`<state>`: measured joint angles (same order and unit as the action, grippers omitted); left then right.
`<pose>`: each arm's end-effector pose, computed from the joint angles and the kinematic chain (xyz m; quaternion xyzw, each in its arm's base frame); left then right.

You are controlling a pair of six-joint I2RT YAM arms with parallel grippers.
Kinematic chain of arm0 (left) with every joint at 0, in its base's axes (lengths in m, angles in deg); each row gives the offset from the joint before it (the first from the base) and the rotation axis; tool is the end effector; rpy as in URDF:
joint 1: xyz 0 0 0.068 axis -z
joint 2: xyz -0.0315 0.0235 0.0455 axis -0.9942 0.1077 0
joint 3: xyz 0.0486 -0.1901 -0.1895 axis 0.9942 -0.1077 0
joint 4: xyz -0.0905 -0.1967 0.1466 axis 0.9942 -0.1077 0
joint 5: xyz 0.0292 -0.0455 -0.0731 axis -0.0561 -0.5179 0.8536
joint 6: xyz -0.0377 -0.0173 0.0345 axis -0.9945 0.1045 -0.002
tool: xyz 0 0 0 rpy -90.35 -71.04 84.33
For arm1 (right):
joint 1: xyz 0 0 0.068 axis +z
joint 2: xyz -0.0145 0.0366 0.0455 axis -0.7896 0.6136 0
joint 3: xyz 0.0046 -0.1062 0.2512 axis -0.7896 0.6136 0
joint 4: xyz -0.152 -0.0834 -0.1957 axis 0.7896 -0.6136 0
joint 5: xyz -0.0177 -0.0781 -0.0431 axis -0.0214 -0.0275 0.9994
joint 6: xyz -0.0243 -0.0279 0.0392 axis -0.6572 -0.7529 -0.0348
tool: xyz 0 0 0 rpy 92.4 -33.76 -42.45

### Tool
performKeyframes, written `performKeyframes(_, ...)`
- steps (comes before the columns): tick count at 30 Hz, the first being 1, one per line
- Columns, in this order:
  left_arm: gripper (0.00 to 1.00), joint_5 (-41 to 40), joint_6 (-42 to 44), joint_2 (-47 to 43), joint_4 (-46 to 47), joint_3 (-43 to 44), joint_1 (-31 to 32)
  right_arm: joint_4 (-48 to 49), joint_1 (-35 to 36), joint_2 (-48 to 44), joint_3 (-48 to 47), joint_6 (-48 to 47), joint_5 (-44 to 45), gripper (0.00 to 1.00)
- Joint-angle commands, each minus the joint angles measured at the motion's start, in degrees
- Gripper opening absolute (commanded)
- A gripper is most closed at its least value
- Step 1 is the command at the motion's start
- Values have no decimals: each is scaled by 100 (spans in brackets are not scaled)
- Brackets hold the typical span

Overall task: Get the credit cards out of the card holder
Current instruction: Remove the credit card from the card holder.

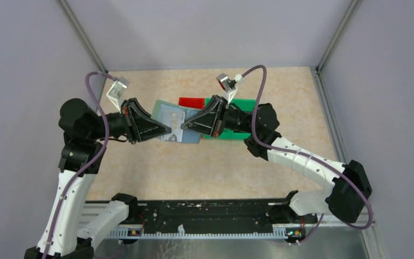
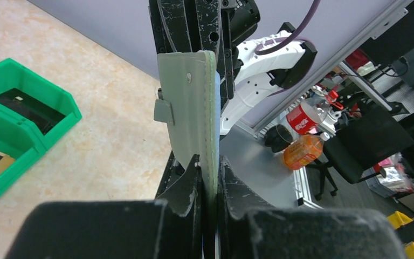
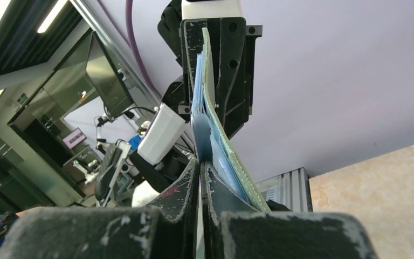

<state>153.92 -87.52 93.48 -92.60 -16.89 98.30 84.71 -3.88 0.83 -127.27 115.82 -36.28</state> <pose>0.1269 -0.0660 0.4629 0.2853 0.6218 -0.5917 0.4264 0.1691 0.2237 0.4096 -0.2513 0.4754 0.7641 0.3563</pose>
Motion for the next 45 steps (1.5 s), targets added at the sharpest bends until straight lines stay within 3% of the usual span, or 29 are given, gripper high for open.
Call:
performKeyframes(1, 7, 278, -404, -70, 534, -17, 20, 308, 44, -382, 122, -100, 101, 0)
performKeyframes(12, 13, 328, -645, -75, 820, -80, 20, 221, -37, -667, 417, -208, 551, 2)
performKeyframes(14, 10, 159, -458, -66, 612, -72, 20, 281, 8, -587, 340, -148, 492, 21)
performKeyframes(15, 8, 63, -365, -69, 514, -71, 19, 285, 43, -552, 282, -152, 472, 26)
performKeyframes(17, 6, -34, -261, -68, 416, -84, 20, 228, 95, -467, 178, -193, 445, 33)
performKeyframes(20, 5, -143, -176, -75, 346, -73, 20, 70, 130, -357, 32, -257, 408, 36)
performKeyframes(29, 6, -205, 3, -103, 261, -50, 15, 2, 174, -35, -283, -233, 338, 29)
performKeyframes(37, 18, -68, -63, -66, 293, -18, 20, 171, 175, -8, -227, -120, 365, 0)
performKeyframes(45, 32, 243, -617, -88, 774, -68, 20, 447, 129, -185, 255, -52, 777, 0)
